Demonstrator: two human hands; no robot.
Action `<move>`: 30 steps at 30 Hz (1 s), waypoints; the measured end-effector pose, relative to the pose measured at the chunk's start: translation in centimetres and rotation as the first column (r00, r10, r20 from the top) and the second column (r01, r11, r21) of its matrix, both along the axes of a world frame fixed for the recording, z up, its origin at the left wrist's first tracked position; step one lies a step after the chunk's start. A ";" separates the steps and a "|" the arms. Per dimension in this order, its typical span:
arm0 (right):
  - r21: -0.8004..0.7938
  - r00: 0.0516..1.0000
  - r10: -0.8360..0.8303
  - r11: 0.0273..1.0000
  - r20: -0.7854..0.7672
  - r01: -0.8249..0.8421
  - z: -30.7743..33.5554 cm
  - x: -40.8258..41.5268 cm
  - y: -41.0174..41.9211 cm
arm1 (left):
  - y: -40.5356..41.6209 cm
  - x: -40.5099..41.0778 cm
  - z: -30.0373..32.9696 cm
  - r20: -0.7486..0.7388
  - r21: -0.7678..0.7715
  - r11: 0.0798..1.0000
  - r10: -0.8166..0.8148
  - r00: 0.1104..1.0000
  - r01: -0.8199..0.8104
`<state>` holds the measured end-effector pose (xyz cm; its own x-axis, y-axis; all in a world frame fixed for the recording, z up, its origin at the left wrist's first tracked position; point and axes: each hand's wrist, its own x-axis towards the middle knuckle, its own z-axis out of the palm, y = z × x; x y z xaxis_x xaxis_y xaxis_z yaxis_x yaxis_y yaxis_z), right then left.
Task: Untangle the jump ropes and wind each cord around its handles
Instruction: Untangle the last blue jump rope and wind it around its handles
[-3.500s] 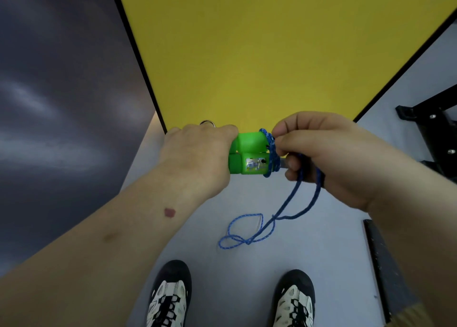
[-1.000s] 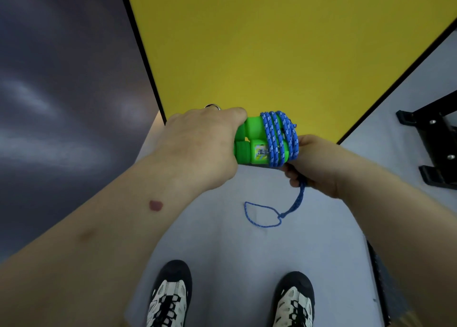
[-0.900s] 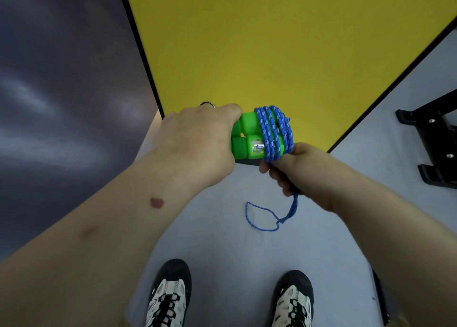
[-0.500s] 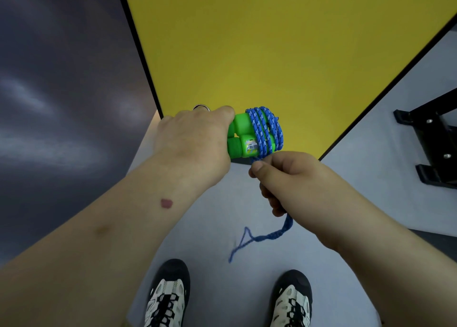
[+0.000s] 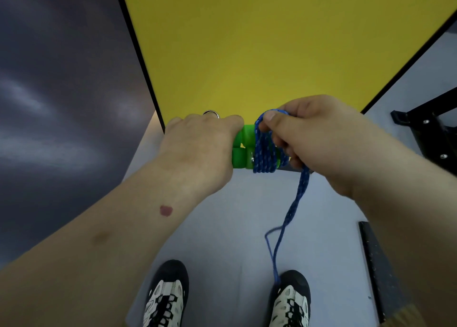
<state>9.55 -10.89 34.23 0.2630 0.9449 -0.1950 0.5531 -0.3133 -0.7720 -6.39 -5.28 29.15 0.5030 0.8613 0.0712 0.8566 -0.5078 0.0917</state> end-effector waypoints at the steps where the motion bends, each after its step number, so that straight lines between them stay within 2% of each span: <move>1: 0.000 1.000 -0.002 1.000 0.024 0.002 0.0 0.1 0.3 | -0.1 0.1 0.1 -0.001 -0.001 1.000 -0.017 1.000 0.017; 5: 0.000 0.984 0.059 0.998 0.168 -0.060 -0.1 0.9 1.7 | -0.5 0.3 0.4 -0.041 0.009 0.998 -0.064 0.997 0.065; 7: -0.008 0.981 0.072 0.997 0.183 -0.071 -0.3 1.3 2.3 | -0.5 0.3 0.9 -0.051 -0.005 0.998 -0.064 0.997 0.064; 12: -0.083 1.000 0.028 0.996 0.010 -0.027 -0.7 2.9 3.9 | -0.6 -0.1 1.3 -0.046 -0.007 0.997 -0.083 0.995 0.083; 15: -0.183 0.994 -0.036 0.983 -0.107 0.016 -1.7 4.1 4.7 | -0.5 -0.4 1.8 -0.018 -0.016 0.997 -0.078 0.997 0.077; 19: -0.288 0.963 -0.054 0.957 -0.263 -0.025 -3.9 4.7 4.6 | -0.3 -0.6 2.5 0.046 -0.039 0.998 -0.056 0.997 0.058; 22: -0.306 0.970 -0.011 0.950 -0.242 -0.065 -5.3 4.3 3.6 | -0.3 -0.5 2.7 0.076 -0.036 0.999 -0.026 0.997 0.029; 30: -0.194 0.986 0.047 0.978 -0.163 -0.079 -6.7 -0.3 -0.6 | 0.1 -0.5 2.1 0.112 -0.005 0.997 0.072 0.991 -0.072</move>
